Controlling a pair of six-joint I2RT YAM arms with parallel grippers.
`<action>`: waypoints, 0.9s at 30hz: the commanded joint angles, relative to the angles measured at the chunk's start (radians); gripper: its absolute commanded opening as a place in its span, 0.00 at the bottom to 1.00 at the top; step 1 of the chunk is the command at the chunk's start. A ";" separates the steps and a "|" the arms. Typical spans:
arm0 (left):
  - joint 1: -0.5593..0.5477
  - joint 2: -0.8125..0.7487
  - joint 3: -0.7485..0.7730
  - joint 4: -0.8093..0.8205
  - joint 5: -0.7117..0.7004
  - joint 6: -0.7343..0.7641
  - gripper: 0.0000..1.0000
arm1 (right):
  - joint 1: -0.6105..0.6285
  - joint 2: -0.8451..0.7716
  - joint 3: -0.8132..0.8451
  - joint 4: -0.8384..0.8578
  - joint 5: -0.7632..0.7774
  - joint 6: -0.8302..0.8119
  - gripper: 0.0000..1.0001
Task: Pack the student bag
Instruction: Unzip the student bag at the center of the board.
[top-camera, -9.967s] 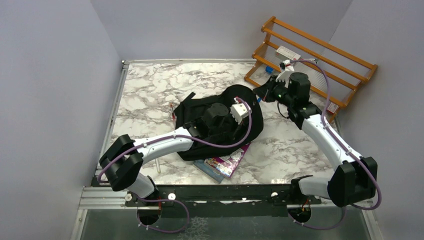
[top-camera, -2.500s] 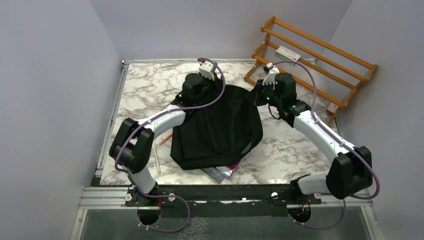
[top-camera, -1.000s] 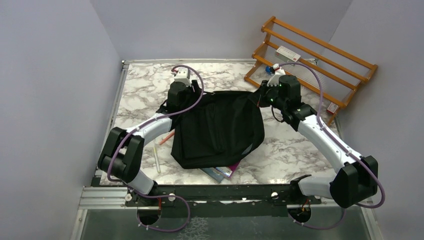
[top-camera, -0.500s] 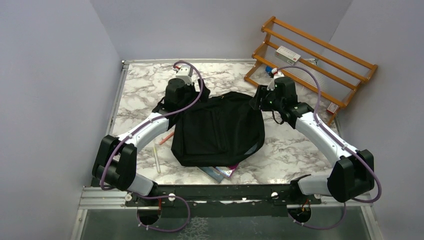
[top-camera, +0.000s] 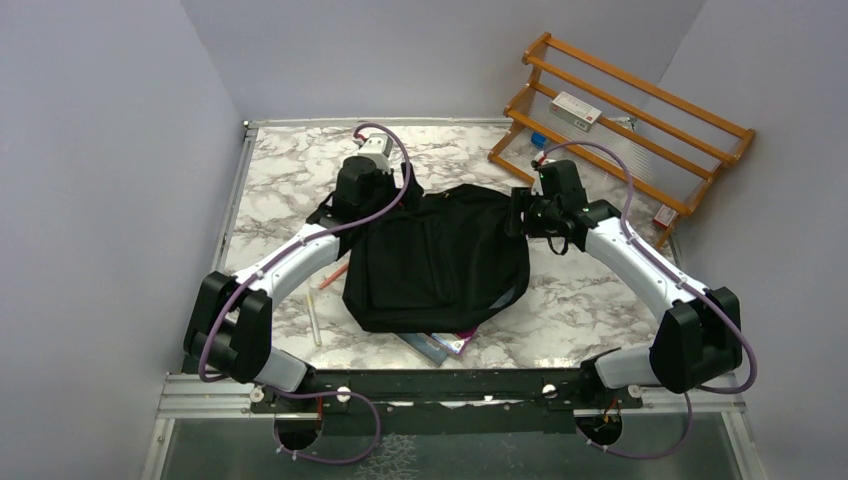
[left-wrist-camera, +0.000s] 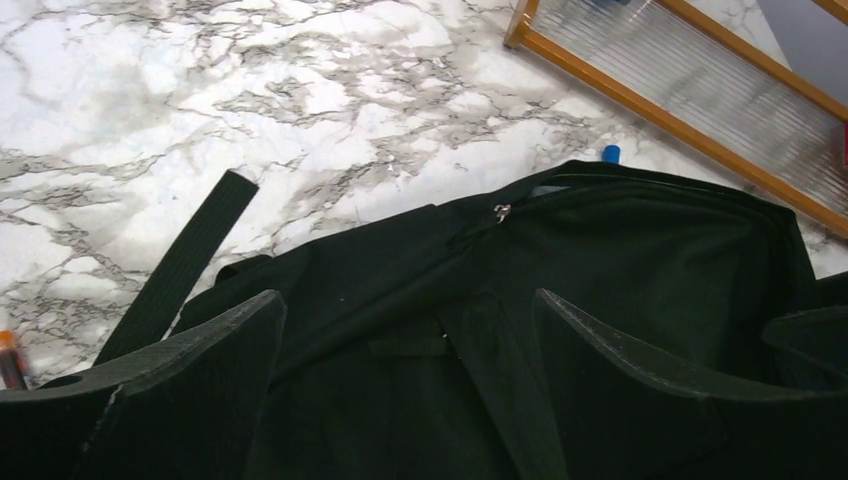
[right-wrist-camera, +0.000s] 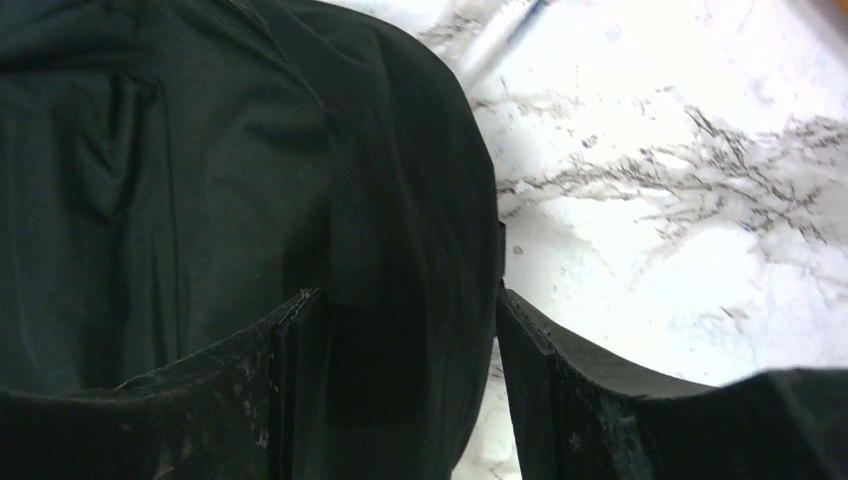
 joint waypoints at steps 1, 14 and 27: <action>-0.037 -0.007 0.037 -0.015 0.011 0.008 0.94 | -0.005 -0.010 0.027 -0.083 0.094 -0.018 0.62; -0.111 0.017 0.102 -0.069 -0.005 0.068 0.94 | -0.005 -0.068 0.033 -0.115 0.242 0.004 0.20; -0.290 0.071 0.169 -0.092 -0.001 0.005 0.93 | -0.010 -0.130 -0.106 0.019 0.176 0.079 0.01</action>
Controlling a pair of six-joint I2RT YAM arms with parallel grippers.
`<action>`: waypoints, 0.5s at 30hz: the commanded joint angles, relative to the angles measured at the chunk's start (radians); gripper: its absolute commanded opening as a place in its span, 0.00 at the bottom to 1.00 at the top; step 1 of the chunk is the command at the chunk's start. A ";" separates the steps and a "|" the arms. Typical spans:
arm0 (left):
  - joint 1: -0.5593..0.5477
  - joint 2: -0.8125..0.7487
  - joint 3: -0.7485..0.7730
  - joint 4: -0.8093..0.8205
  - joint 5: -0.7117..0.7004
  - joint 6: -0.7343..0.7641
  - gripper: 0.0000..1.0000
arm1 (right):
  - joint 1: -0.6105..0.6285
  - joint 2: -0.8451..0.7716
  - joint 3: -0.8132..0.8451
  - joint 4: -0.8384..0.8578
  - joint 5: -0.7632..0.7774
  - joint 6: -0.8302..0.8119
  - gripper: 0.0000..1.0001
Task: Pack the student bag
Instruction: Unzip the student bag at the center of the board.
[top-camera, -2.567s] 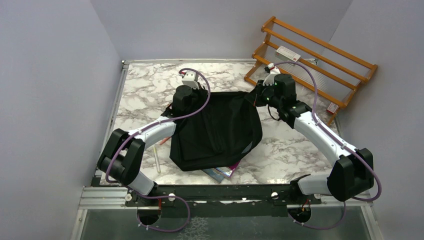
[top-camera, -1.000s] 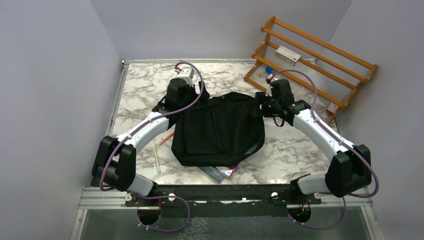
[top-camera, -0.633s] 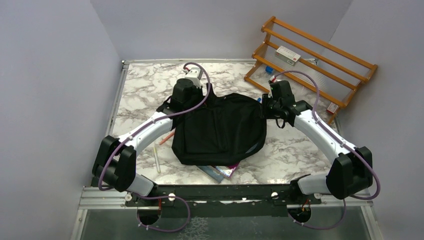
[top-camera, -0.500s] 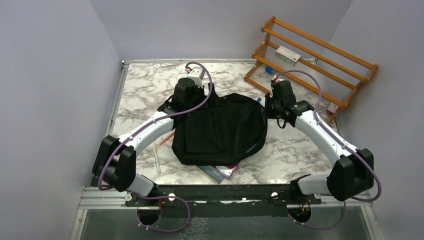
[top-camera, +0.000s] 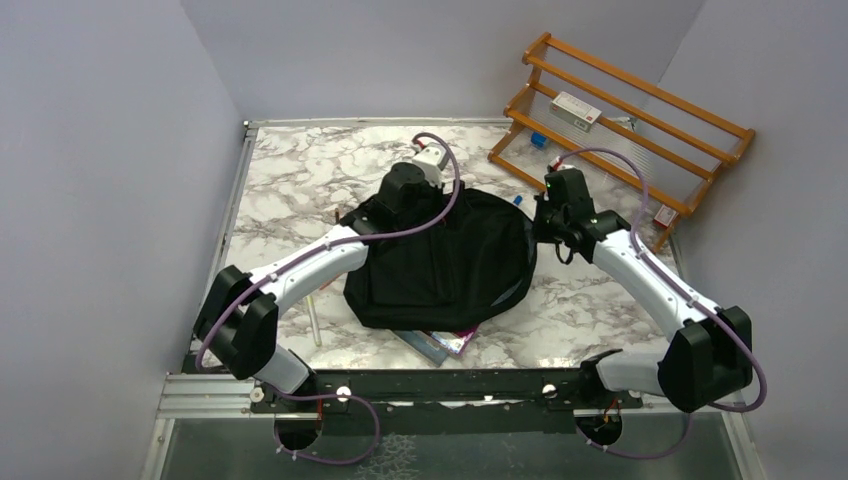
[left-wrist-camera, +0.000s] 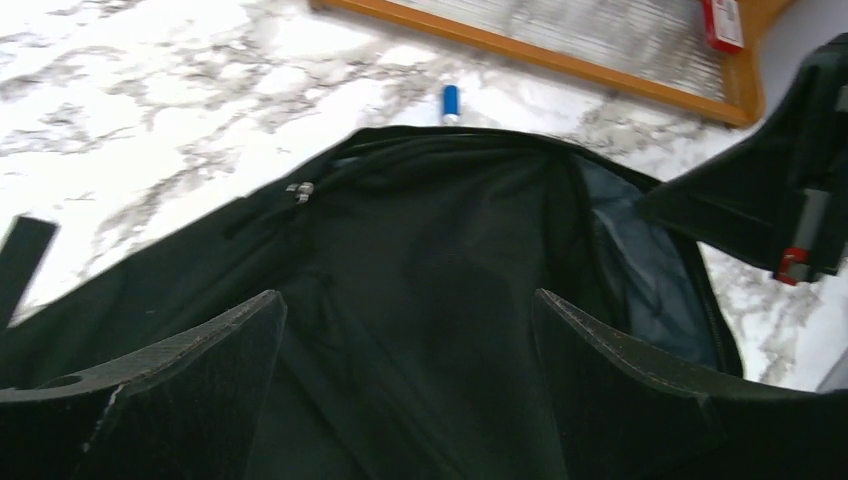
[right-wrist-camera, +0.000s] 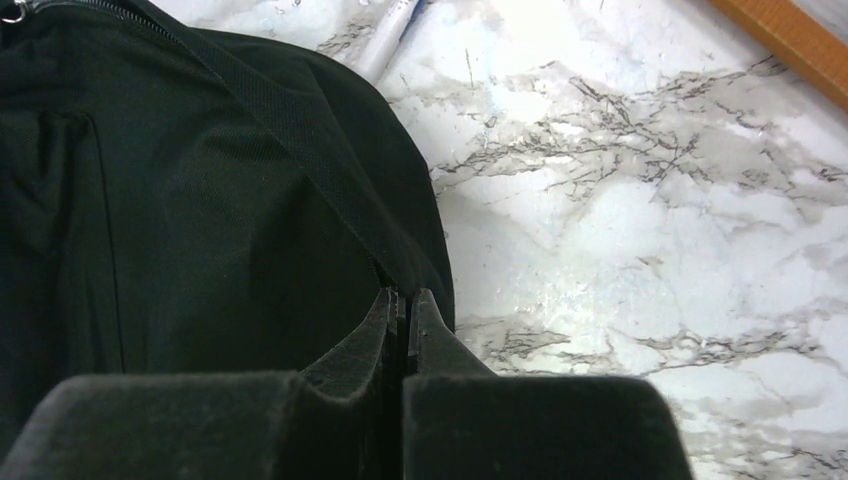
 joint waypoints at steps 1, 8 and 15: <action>-0.070 0.051 0.053 -0.004 0.004 -0.064 0.92 | -0.015 -0.071 -0.087 0.100 -0.036 0.055 0.01; -0.164 0.142 0.125 0.006 -0.007 -0.134 0.89 | -0.066 -0.137 -0.180 0.185 -0.134 0.141 0.01; -0.239 0.267 0.229 -0.002 -0.019 -0.144 0.76 | -0.189 -0.239 -0.312 0.277 -0.307 0.204 0.01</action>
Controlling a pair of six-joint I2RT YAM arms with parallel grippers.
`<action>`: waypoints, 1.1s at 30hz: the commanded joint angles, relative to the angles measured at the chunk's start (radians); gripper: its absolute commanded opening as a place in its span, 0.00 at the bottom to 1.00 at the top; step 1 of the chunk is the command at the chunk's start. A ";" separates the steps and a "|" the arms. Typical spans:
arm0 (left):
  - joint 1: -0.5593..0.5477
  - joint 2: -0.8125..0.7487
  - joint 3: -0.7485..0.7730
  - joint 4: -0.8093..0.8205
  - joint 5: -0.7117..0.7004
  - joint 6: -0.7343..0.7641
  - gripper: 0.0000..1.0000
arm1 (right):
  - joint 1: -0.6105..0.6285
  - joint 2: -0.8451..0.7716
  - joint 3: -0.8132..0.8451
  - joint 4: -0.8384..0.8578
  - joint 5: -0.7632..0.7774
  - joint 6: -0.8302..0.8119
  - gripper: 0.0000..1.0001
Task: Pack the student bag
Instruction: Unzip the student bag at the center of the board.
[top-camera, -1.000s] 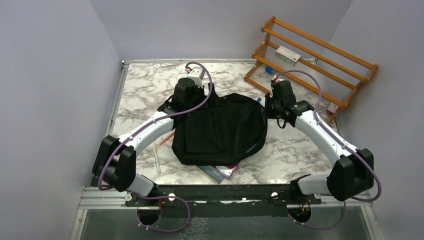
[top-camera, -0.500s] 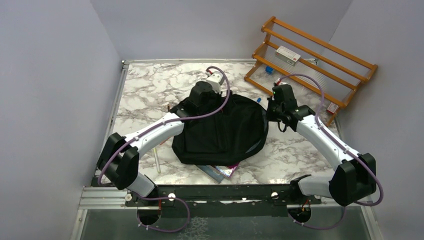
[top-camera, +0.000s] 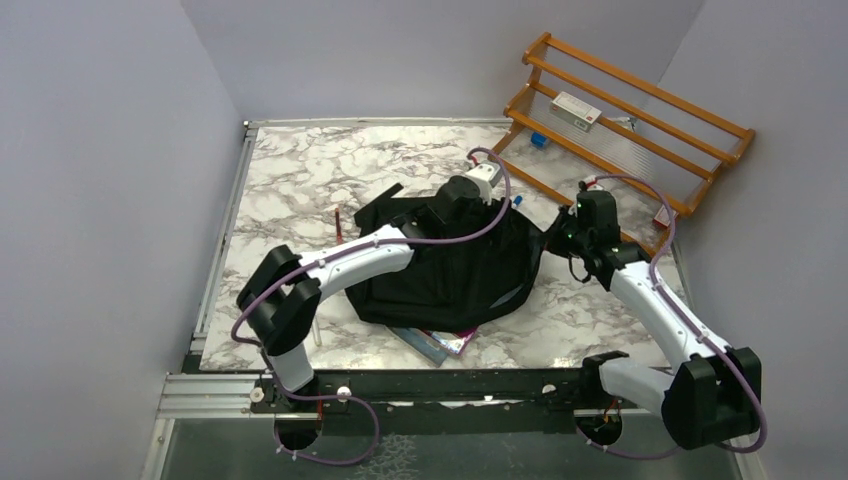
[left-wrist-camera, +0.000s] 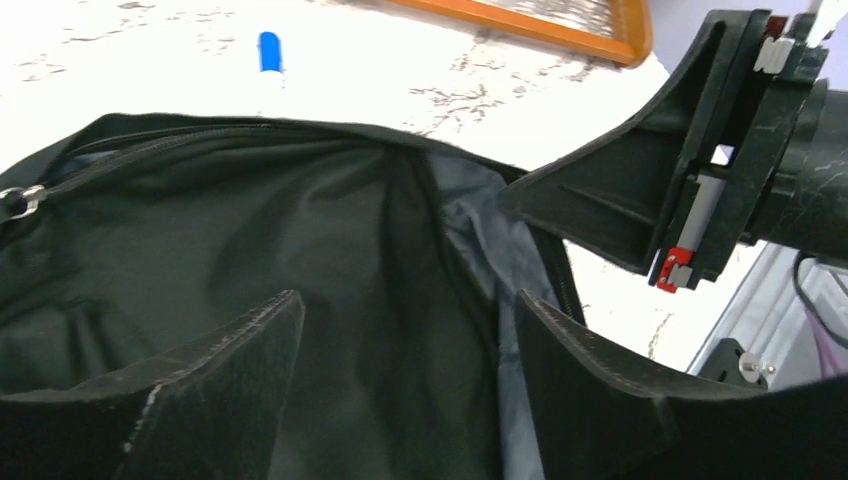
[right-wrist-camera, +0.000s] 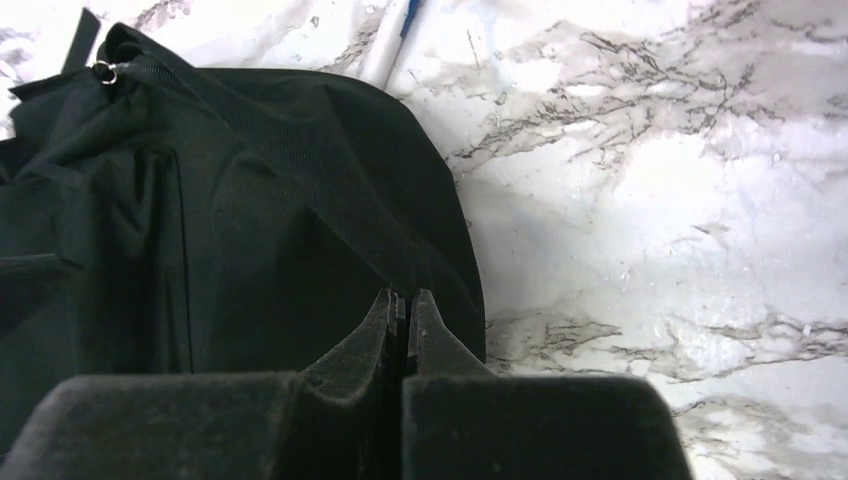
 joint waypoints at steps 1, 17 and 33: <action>-0.047 0.086 0.095 0.001 -0.018 -0.023 0.74 | -0.074 -0.076 -0.088 0.106 -0.169 0.066 0.01; -0.131 0.235 0.195 -0.059 -0.088 -0.068 0.58 | -0.104 -0.212 -0.171 0.213 -0.343 0.132 0.01; -0.131 0.336 0.255 -0.039 -0.168 -0.054 0.76 | -0.104 -0.251 -0.190 0.222 -0.427 0.173 0.01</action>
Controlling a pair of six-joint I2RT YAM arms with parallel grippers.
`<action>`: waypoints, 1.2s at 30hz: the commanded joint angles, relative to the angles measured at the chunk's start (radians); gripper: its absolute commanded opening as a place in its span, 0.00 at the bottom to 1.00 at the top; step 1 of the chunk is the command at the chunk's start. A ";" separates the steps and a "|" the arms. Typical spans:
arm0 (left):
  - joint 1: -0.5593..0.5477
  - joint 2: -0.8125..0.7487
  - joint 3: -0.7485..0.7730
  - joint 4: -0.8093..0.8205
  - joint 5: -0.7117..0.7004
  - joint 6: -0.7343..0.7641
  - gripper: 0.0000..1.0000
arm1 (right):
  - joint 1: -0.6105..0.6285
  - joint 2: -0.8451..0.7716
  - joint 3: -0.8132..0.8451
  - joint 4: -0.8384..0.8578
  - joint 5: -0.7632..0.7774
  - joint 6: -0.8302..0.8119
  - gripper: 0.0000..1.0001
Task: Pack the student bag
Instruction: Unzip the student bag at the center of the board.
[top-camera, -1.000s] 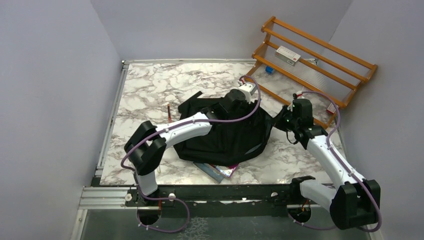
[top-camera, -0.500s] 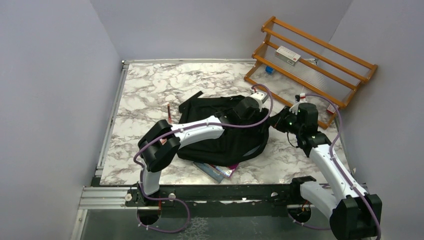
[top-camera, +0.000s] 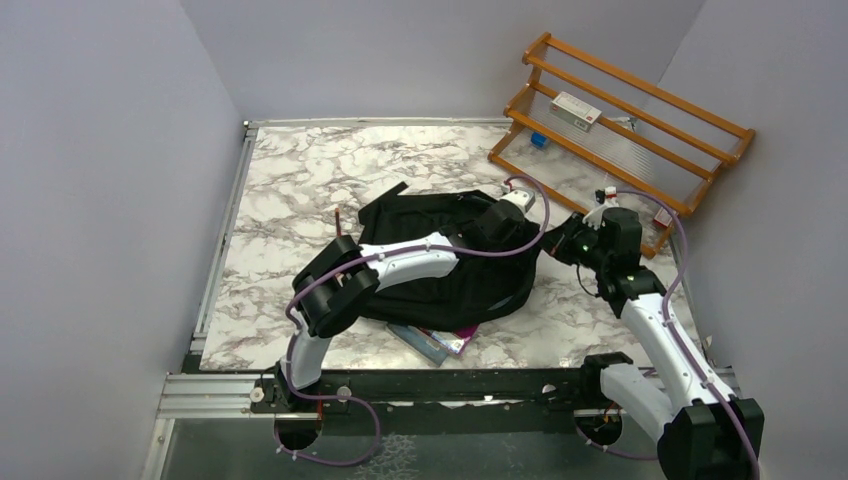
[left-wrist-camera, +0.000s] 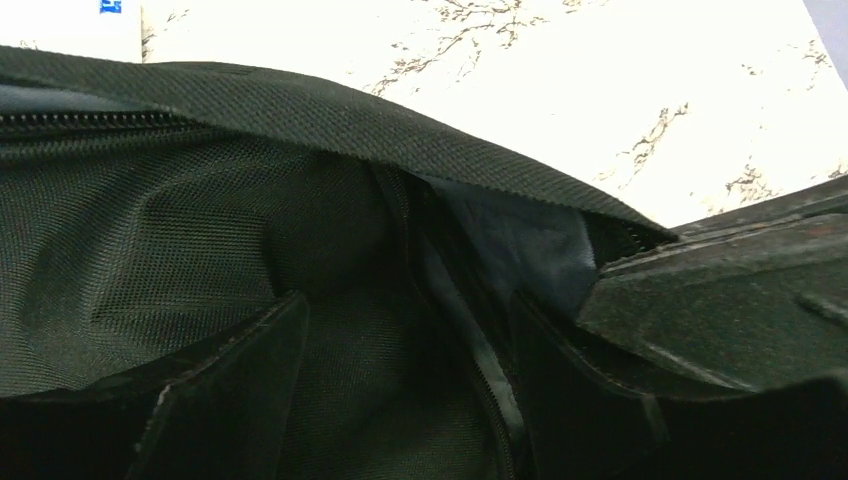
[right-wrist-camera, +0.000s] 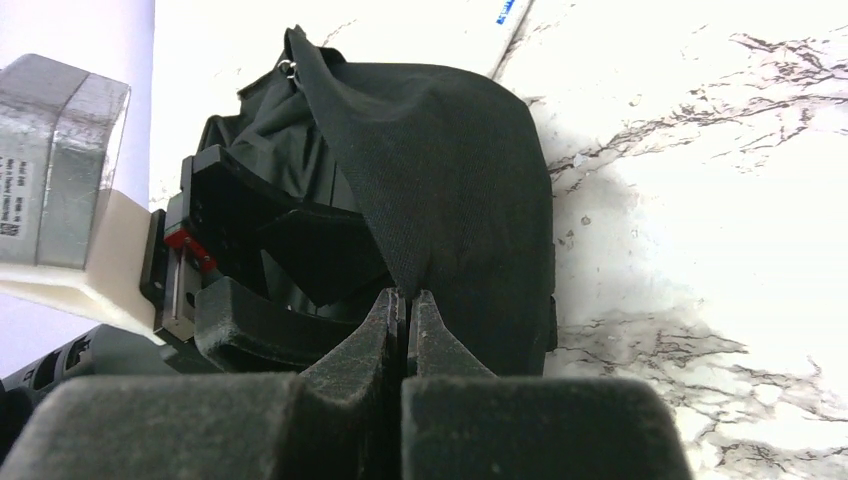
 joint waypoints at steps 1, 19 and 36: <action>-0.004 0.043 0.064 0.032 -0.043 0.005 0.77 | 0.007 -0.025 -0.015 0.045 -0.095 0.032 0.01; 0.002 0.026 0.097 -0.032 -0.080 0.162 0.13 | 0.007 -0.042 -0.044 0.021 -0.024 0.031 0.01; 0.103 -0.216 -0.070 -0.079 0.014 0.234 0.00 | 0.007 -0.026 -0.040 -0.087 0.155 0.017 0.01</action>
